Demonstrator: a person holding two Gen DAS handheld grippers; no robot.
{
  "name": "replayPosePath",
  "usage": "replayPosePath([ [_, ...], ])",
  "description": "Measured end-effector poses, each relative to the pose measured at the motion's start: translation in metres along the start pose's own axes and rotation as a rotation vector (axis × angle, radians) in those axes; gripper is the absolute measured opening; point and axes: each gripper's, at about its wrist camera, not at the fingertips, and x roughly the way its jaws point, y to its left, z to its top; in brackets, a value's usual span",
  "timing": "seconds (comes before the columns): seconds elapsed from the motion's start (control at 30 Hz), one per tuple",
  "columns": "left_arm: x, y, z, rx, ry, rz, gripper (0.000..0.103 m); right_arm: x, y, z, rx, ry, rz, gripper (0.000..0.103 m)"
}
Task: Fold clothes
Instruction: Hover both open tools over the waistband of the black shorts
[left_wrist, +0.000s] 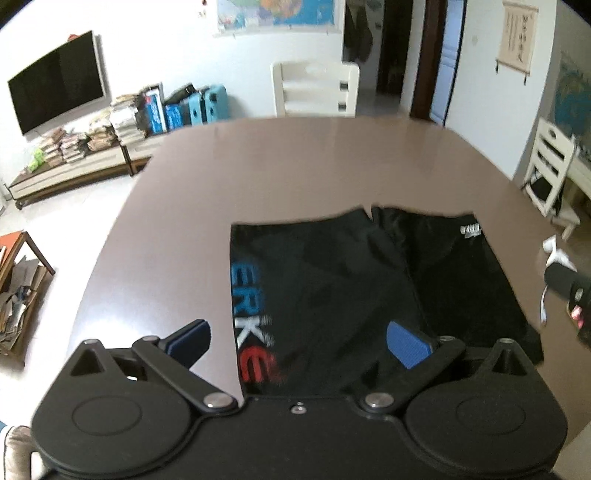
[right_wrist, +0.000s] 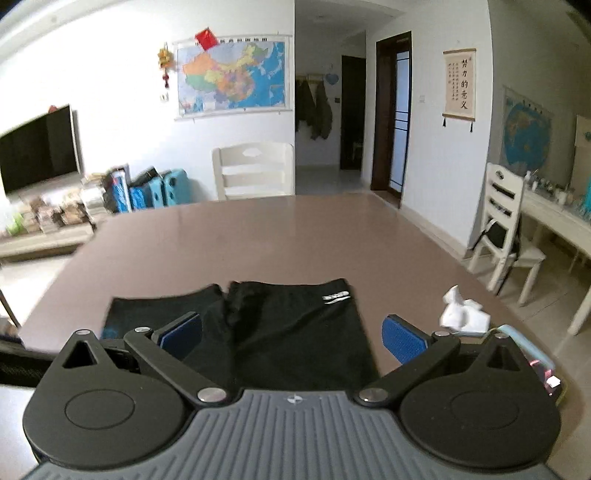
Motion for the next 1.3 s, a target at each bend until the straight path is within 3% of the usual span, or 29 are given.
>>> replayPosePath([
  [0.03,0.0,-0.002,0.001,-0.003,-0.001,0.009,0.102,0.0,0.002,0.0,-0.036,-0.008,-0.044,0.103],
  [0.1,-0.001,-0.004,0.004,-0.019,0.002,-0.005,0.102,-0.002,0.002,-0.001,-0.066,-0.015,-0.052,0.103],
  [0.47,0.002,-0.025,0.002,-0.027,0.04,0.044,0.102,0.009,-0.03,-0.024,-0.021,0.068,0.143,0.103],
  [0.73,0.007,-0.033,0.002,-0.008,0.085,0.114,0.102,0.026,-0.013,-0.015,-0.031,0.144,0.225,0.103],
  [1.3,0.017,-0.036,-0.004,0.016,0.157,0.146,0.102,0.054,-0.01,-0.002,-0.041,0.244,0.248,0.103],
])
